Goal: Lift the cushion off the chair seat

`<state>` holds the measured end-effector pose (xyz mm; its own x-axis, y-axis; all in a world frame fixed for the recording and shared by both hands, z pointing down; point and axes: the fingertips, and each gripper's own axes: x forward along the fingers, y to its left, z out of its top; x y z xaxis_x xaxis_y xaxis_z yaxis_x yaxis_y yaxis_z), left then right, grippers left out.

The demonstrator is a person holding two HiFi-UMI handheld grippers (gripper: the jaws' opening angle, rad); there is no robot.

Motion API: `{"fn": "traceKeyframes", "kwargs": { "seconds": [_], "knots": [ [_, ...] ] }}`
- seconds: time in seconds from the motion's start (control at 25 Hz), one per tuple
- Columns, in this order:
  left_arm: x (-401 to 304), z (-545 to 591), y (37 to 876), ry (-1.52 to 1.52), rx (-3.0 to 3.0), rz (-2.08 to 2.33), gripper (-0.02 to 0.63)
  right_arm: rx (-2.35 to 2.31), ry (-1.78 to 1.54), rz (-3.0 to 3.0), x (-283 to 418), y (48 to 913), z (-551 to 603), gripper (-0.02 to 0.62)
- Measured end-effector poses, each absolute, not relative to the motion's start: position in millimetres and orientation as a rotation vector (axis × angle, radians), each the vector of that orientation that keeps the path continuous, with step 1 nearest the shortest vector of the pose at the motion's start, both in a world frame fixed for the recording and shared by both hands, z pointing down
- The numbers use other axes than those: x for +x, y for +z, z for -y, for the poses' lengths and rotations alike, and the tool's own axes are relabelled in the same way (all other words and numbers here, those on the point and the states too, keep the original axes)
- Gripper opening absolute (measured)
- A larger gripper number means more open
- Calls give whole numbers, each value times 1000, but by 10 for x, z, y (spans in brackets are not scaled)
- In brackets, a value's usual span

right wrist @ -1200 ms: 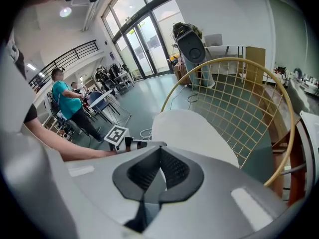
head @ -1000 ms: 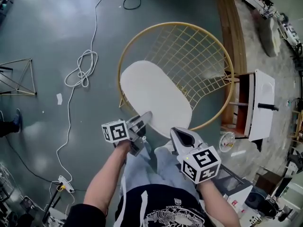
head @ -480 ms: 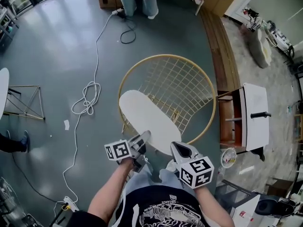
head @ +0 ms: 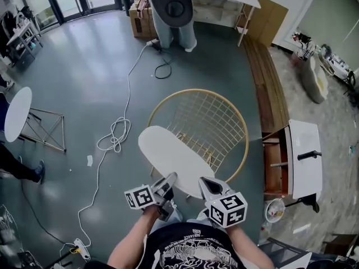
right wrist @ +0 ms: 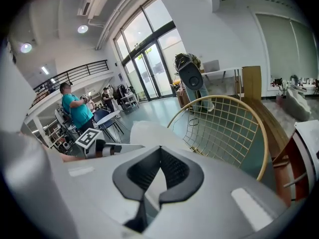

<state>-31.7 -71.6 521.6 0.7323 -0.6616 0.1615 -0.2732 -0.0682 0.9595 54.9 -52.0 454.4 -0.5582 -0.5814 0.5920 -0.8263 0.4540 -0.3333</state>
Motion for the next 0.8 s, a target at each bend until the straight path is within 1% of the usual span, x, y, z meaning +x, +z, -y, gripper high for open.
{"fn": "traceKeyframes", "kwargs": {
  "seconds": [0.52, 0.8],
  "knots": [
    [-204, 383, 4493, -563, 1682, 1017, 51, 1010, 763, 2544, 617, 4084, 386, -3],
    [-111, 190, 4275, -602, 1675, 1128, 54, 923, 727, 2609, 737, 3974, 265, -3]
  ]
}}
